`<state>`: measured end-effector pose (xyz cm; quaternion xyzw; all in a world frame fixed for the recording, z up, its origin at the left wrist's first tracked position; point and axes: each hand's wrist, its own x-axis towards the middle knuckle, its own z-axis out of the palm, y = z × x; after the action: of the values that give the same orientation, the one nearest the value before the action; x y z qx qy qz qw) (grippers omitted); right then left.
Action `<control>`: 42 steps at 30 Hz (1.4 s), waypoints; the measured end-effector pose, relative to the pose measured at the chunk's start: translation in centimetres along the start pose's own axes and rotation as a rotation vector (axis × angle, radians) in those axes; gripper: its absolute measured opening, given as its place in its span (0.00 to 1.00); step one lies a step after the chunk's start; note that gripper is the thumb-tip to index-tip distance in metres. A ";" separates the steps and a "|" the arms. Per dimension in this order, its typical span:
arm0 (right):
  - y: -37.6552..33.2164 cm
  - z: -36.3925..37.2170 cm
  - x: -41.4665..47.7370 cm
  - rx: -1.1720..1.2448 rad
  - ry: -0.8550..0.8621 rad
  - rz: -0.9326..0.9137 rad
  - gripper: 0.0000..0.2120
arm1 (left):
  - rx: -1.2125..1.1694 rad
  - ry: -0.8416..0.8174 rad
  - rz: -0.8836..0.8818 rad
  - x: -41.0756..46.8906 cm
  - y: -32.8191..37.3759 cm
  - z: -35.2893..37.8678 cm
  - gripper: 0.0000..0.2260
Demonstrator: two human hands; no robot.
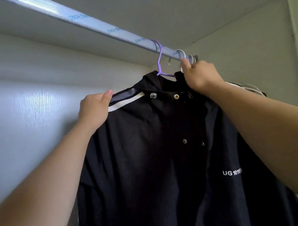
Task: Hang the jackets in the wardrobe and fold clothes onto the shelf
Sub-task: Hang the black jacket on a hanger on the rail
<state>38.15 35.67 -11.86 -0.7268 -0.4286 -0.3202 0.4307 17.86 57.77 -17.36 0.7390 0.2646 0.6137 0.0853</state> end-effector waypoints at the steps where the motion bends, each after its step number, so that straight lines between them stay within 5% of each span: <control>1: -0.3 -0.1 -0.1 0.004 -0.014 0.006 0.27 | -0.050 -0.008 -0.040 0.1 -1.1 -0.4 0.26; 8: 0.3 0.2 -0.4 0.023 -0.016 0.036 0.18 | -0.340 -0.026 -0.244 -0.8 -3.7 -0.8 0.17; 17: 6.2 -3.0 -3.0 -0.019 0.137 0.022 0.26 | -0.029 -0.087 -0.314 -3.4 -4.8 -1.1 0.37; 23: 9.2 -2.8 -4.3 0.052 0.122 0.010 0.14 | 0.066 0.038 0.021 -4.8 -4.3 -0.7 0.13; 28: 8.2 -1.3 -4.0 -0.122 0.116 -0.105 0.15 | 0.018 0.014 0.197 -5.1 -2.9 -0.1 0.23; 35: 7.6 -0.5 -3.1 -0.132 0.268 -0.122 0.13 | -0.058 0.129 0.202 -3.8 -3.2 -1.0 0.12; 38: 6.8 -0.1 -2.9 -0.059 0.363 -0.217 0.12 | -0.084 0.101 0.112 -3.3 -3.5 -1.1 0.19; 42: 5.9 0.2 -3.0 -0.011 0.455 -0.280 0.11 | -0.396 -0.047 -0.173 -2.7 -3.9 -1.3 0.26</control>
<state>42.22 33.30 -16.53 -0.5721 -0.4156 -0.5341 0.4634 15.21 59.45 -21.09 0.6966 0.1991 0.6266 0.2873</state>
